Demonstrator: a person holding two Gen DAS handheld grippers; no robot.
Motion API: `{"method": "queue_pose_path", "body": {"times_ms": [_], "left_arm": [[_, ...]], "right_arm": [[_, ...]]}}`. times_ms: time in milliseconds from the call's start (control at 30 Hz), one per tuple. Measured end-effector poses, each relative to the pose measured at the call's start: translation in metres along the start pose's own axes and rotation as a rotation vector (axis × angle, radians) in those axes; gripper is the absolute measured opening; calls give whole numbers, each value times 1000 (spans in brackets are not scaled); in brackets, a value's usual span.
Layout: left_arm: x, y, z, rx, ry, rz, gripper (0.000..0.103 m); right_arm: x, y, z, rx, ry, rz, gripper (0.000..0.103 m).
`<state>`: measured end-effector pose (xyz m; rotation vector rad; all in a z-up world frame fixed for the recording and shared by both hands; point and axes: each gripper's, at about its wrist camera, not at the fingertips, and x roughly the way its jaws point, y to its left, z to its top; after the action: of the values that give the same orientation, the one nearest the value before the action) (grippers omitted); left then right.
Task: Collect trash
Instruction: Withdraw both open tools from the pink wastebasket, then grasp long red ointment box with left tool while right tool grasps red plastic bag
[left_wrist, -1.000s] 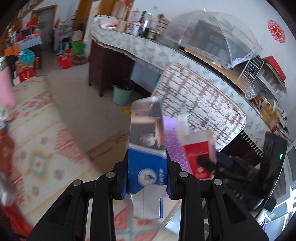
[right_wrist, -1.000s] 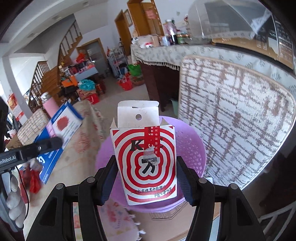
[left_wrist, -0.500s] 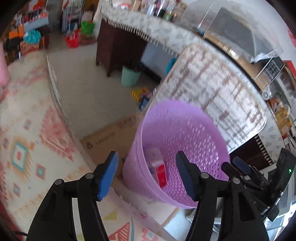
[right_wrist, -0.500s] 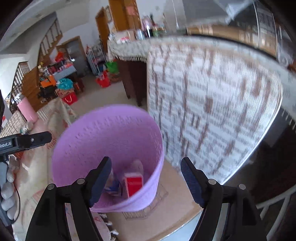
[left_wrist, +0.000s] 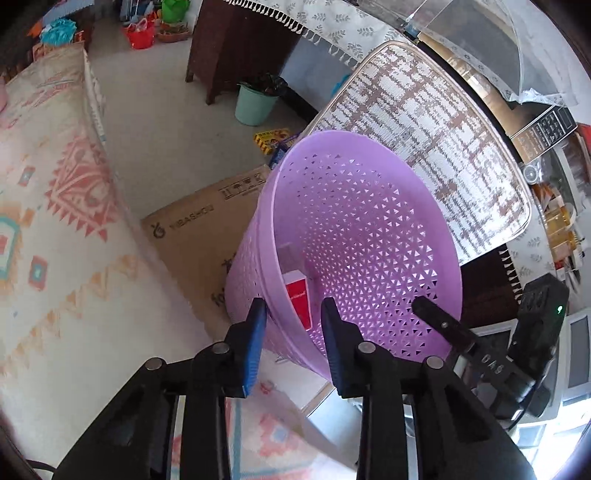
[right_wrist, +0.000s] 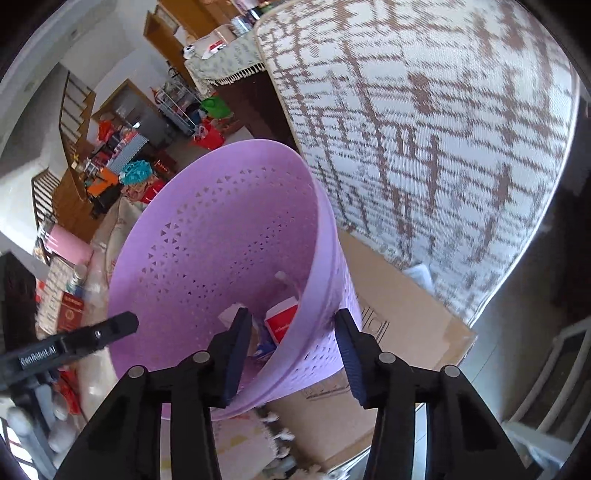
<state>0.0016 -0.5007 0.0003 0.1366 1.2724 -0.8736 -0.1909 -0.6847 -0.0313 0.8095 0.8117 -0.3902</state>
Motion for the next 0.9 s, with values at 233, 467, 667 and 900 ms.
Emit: {"method": "queue_pose_path", "body": {"times_ms": [233, 467, 667, 900], "left_arm": [[-11, 4, -16, -6, -30, 2, 40], [-72, -6, -35, 50, -166, 19, 62], [-152, 22, -87, 35, -295, 110, 69], [-241, 129, -166, -219, -437, 312, 82]], "right_arm": [[-7, 6, -15, 12, 27, 14, 54], [-30, 19, -19, -61, -110, -99, 77], [-84, 38, -28, -117, -261, -127, 77], [-112, 102, -59, -289, -294, 9, 81]]}}
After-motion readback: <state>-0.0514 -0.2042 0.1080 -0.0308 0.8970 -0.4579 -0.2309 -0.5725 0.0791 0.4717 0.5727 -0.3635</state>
